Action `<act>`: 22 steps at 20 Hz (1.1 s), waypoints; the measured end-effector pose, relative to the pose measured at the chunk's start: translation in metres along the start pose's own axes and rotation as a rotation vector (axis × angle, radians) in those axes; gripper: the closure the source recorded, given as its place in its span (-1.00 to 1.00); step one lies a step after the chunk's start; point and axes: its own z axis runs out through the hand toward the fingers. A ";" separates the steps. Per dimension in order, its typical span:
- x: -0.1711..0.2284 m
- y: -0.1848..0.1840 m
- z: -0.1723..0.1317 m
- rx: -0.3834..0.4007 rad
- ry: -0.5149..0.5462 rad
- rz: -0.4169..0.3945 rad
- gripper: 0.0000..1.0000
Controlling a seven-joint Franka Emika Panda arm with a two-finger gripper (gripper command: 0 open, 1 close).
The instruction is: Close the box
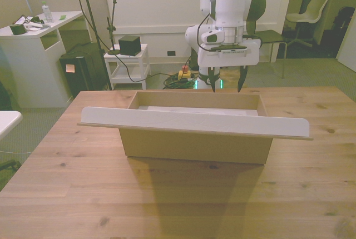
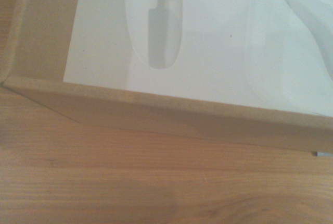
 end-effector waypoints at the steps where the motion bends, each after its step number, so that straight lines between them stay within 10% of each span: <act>1: 0.000 0.000 0.000 -0.002 -0.002 0.002 -1.00; 7: -0.004 -0.005 -0.017 0.023 0.024 0.018 -1.00; 13: -0.025 -0.047 -0.121 0.158 0.162 0.005 -1.00; 22: 0.066 -0.050 -0.208 0.306 0.332 0.104 -1.00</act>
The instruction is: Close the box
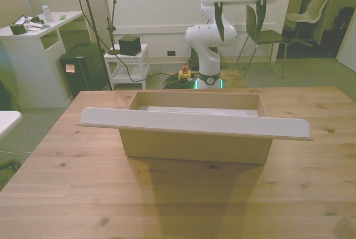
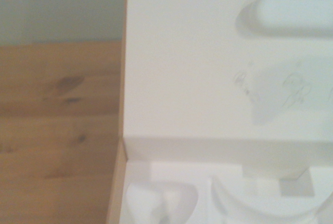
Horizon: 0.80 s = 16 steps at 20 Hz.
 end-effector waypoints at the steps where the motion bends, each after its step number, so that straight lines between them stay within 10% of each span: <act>1: 0.014 -0.007 0.000 0.009 0.012 0.003 -1.00; 16: 0.150 -0.085 0.065 0.017 0.089 0.031 -1.00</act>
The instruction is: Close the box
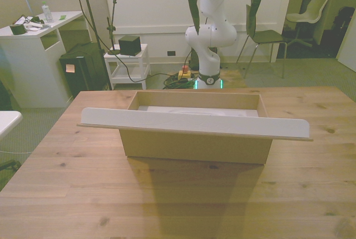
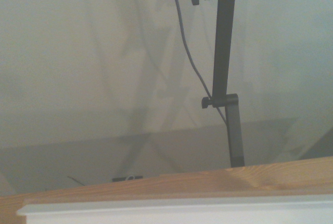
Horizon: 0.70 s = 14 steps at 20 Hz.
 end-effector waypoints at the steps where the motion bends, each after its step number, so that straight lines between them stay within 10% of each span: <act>1: 0.005 -0.003 0.007 -0.004 0.000 0.000 -1.00; 14: 0.032 -0.014 0.150 -0.092 -0.055 -0.013 -1.00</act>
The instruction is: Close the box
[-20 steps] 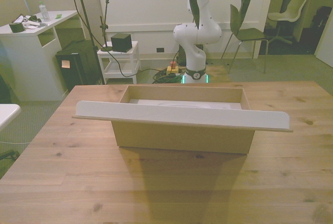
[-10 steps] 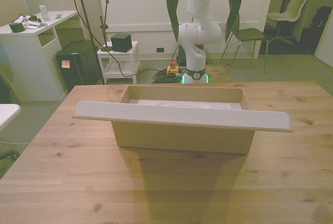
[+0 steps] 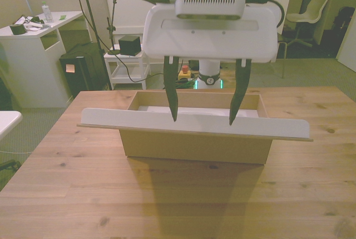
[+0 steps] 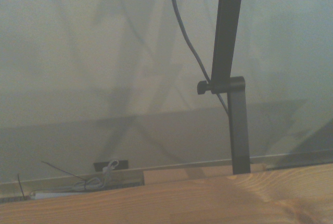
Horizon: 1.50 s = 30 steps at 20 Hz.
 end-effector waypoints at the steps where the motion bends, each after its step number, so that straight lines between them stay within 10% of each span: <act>1: 0.001 0.000 0.007 -0.004 -0.002 0.001 -1.00; 14: 0.010 0.019 0.058 -0.065 -0.041 0.007 -1.00; 30: -0.081 0.081 -0.074 -0.142 -0.333 0.076 -1.00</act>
